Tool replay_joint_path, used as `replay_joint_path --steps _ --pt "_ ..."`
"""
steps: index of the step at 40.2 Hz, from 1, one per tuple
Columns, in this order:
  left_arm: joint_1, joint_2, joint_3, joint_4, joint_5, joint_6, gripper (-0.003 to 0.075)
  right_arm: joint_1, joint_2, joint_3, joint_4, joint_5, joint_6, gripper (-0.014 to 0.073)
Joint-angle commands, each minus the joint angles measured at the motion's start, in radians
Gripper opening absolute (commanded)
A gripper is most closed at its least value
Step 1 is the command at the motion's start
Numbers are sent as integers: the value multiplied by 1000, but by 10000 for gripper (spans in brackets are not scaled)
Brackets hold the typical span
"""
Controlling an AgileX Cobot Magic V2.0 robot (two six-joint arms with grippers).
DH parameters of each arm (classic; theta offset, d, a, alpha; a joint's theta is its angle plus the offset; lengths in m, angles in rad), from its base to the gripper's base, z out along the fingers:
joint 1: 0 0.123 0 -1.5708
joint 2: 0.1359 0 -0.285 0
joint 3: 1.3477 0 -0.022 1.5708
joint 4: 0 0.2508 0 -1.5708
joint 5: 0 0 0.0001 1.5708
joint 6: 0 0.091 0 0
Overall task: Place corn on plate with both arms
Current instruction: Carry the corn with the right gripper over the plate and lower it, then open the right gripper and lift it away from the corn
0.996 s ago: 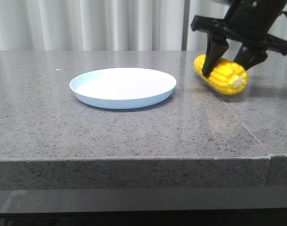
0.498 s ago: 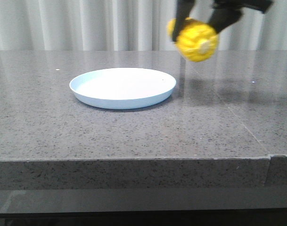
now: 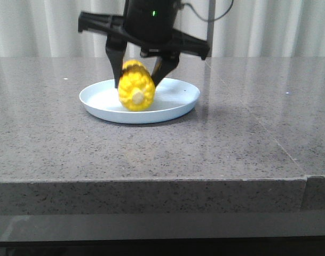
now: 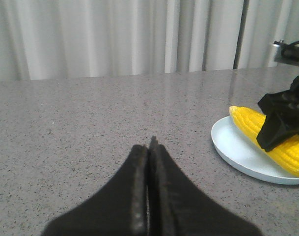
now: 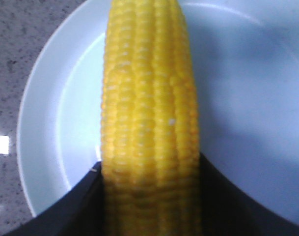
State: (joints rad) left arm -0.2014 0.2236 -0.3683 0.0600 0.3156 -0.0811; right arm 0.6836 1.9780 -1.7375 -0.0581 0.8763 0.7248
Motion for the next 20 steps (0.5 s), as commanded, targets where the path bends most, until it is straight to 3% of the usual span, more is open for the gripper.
replay_joint_path --steps 1,10,12,18,20 --pt "0 9 -28 -9 -85 -4 -20 -4 -50 -37 -45 -25 17 211" --pt "0 9 -28 -9 -85 -4 -20 -4 -50 -37 -105 10 52 253" --pt "0 9 -28 -9 -85 -4 -20 -4 -50 -37 -104 10 52 316" --pt "0 9 -28 -9 -85 -4 -20 -4 -50 -37 -103 10 52 619" --pt "0 9 -28 -9 -85 -4 -20 -4 -51 -37 -104 13 52 670"
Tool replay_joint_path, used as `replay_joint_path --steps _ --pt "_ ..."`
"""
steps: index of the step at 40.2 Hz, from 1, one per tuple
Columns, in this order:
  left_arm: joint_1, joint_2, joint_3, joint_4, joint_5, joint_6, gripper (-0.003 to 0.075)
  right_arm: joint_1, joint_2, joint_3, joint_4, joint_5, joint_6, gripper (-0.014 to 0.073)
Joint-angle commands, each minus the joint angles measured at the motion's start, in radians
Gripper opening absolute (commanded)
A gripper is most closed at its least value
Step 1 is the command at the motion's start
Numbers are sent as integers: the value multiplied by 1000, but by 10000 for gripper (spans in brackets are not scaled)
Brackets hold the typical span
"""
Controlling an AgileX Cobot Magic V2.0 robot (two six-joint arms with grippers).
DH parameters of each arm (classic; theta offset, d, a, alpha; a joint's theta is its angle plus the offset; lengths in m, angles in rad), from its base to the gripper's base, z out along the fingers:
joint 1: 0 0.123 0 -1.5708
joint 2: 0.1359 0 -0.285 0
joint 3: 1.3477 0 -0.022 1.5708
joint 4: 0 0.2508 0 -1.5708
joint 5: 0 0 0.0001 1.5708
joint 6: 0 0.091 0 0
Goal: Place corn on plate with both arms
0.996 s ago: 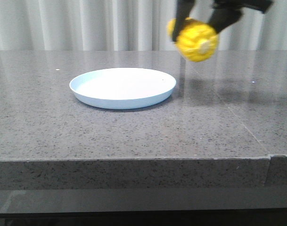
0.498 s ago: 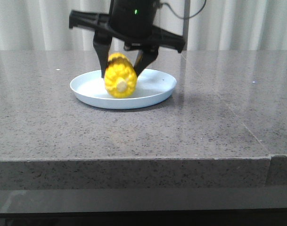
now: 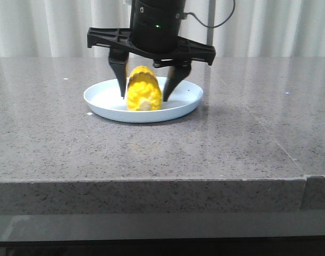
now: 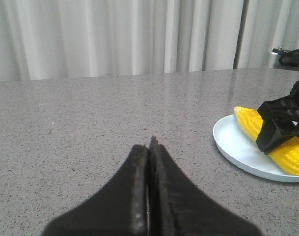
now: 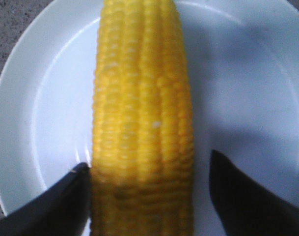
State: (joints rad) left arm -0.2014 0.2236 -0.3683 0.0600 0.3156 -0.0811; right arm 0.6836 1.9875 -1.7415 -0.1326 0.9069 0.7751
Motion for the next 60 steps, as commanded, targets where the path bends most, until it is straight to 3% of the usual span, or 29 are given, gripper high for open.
replay_joint_path --steps 1,13,16,19,28,36,42,46,52,60 --pt "0 9 -28 -9 -85 -4 -20 -4 -62 -33 -29 -18 2 661" --pt "0 9 -28 -9 -85 -4 -20 -4 -199 -84 -84 11 -27 642" --pt "0 9 -28 -9 -85 -4 -20 -4 -232 -114 -82 41 -63 595" --pt "0 9 -28 -9 -85 -4 -20 -5 -254 -135 -81 62 -94 476" --pt "0 9 -28 -9 -85 -4 -20 -15 -299 -139 -87 119 -116 -65" --pt "0 9 -28 -9 -85 -4 -20 -95 -334 -135 -63 194 -224 -62" --pt "0 9 -28 -9 -85 -4 -20 -245 -412 -68 74 209 -365 -62" --pt "0 9 -28 -9 -85 -4 -20 -356 -492 35 147 195 -432 -62" --pt "0 9 -28 -9 -85 -4 -20 -492 -648 270 146 118 -478 -62" --pt "0 9 -28 -9 -85 -4 -20 -552 -895 595 142 10 -517 -62"
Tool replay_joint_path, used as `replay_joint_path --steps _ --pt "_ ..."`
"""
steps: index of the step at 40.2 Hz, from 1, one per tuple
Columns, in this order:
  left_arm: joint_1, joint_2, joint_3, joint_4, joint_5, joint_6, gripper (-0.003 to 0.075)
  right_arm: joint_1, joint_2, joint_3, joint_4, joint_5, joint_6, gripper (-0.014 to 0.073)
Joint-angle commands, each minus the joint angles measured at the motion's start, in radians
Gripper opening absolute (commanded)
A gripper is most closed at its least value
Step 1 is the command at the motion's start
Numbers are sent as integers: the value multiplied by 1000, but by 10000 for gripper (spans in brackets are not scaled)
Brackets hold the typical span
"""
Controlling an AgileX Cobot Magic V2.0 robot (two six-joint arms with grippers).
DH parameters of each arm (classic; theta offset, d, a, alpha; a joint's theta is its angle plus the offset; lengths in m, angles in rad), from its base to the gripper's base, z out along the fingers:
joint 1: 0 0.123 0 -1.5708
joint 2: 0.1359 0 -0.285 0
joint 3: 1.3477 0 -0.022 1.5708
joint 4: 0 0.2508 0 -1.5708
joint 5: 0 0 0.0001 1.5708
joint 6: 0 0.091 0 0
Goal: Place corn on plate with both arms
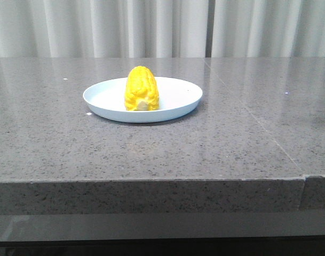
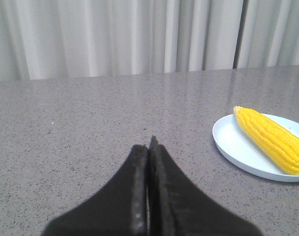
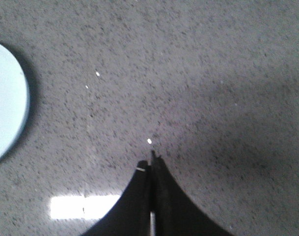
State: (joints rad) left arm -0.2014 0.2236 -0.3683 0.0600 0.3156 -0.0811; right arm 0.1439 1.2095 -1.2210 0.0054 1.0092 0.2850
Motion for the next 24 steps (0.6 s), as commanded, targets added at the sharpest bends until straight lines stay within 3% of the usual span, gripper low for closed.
replay_joint_path --steps 1,8,18,24 --pt "0 9 -28 -9 -85 -4 -20 -12 -144 119 3 -109 -29 -62" --pt "0 9 -28 -9 -85 -4 -20 -12 -398 393 -5 -296 -39 -64" --pt "0 9 -28 -9 -85 -4 -20 -12 -783 714 -116 -544 -82 -68" --pt "0 9 -28 -9 -85 -4 -20 -12 -954 817 -130 -600 -82 -68"
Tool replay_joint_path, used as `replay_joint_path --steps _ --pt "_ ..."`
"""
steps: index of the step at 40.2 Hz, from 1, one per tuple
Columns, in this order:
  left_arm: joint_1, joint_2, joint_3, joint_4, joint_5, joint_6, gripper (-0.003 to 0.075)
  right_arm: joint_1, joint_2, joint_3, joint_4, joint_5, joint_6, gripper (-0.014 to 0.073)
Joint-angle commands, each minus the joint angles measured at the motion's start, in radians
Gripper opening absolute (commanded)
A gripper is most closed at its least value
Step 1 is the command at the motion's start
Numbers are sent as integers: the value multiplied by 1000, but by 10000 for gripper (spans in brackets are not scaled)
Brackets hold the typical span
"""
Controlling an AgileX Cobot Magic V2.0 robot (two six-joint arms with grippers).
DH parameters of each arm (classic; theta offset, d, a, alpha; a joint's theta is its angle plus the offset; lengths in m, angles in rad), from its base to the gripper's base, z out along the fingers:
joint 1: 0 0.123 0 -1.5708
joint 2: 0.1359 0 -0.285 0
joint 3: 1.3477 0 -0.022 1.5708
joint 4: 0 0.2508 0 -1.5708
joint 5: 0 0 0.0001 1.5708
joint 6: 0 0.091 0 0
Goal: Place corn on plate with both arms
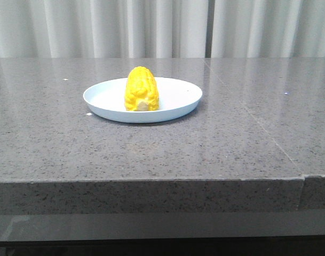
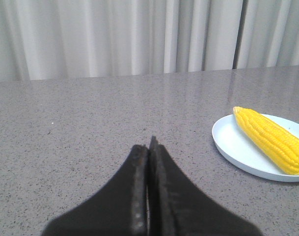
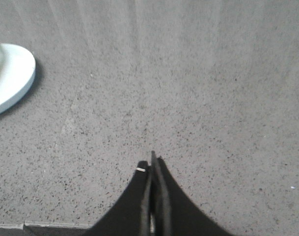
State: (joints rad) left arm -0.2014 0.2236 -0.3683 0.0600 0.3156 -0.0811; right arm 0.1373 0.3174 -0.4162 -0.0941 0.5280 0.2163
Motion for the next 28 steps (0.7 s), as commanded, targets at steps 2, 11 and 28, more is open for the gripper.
replay_joint_path --steps 2,11,28 --pt "0 9 -28 -9 -85 -4 -20 -5 -95 25 -35 -141 -13 -68" --pt "0 9 -28 -9 -85 -4 -20 -5 -164 33 -37 -167 -13 -68" --pt "0 9 -28 -9 -85 -4 -20 -5 -164 33 -37 -167 -13 -68"
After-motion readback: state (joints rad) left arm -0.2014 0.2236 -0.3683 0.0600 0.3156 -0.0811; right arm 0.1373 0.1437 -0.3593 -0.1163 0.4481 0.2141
